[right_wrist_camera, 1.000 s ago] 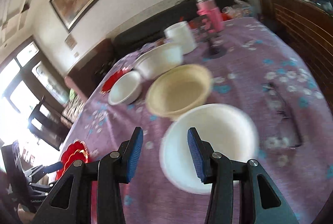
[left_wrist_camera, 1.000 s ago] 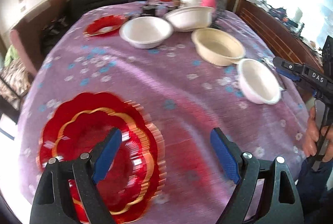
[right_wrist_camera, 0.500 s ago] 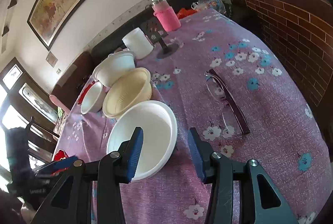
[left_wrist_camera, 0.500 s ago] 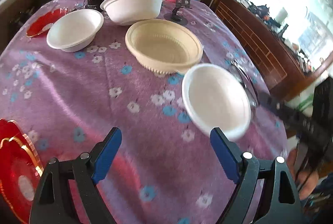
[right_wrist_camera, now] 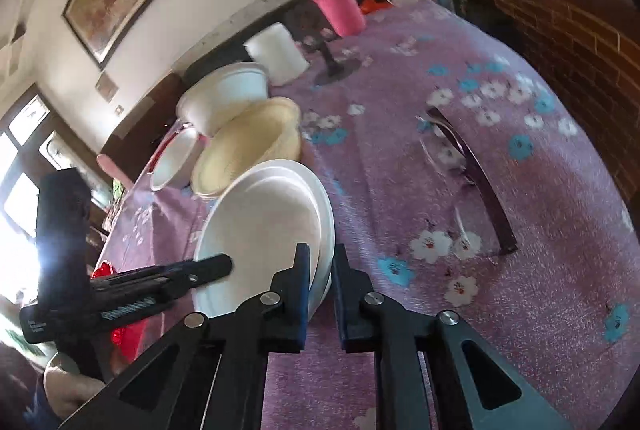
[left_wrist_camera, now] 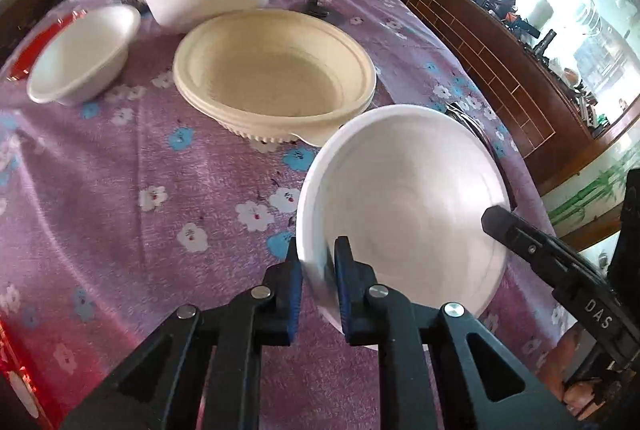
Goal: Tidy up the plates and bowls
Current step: 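Grasp the rim of the shallow white paper bowl with the right gripper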
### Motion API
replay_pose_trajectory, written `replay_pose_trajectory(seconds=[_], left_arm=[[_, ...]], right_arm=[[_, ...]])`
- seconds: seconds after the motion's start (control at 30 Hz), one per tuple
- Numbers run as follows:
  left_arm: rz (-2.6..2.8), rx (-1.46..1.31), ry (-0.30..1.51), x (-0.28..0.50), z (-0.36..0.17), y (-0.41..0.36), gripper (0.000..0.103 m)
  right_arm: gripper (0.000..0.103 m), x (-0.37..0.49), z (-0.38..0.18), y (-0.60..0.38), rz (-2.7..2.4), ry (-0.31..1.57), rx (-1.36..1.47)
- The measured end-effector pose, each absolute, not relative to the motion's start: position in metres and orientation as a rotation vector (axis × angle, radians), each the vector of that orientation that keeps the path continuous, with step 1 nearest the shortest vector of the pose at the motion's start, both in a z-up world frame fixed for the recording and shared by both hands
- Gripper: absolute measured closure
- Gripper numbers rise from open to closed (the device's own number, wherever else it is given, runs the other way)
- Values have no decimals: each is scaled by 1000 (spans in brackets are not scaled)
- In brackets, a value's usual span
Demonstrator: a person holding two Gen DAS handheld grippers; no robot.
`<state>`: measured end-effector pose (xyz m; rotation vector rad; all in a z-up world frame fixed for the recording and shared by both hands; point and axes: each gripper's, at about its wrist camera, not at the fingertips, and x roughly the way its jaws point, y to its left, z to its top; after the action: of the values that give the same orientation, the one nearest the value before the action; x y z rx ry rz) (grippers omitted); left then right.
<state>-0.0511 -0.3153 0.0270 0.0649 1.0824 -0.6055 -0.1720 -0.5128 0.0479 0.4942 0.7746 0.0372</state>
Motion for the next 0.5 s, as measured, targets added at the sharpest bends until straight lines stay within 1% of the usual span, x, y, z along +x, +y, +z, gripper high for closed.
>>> replay_pose_trajectory(seconds=[0.5], left_arm=[[-517, 61, 946, -96, 58, -230, 88]], right_arm=[[93, -167, 56, -445, 184, 796, 463]])
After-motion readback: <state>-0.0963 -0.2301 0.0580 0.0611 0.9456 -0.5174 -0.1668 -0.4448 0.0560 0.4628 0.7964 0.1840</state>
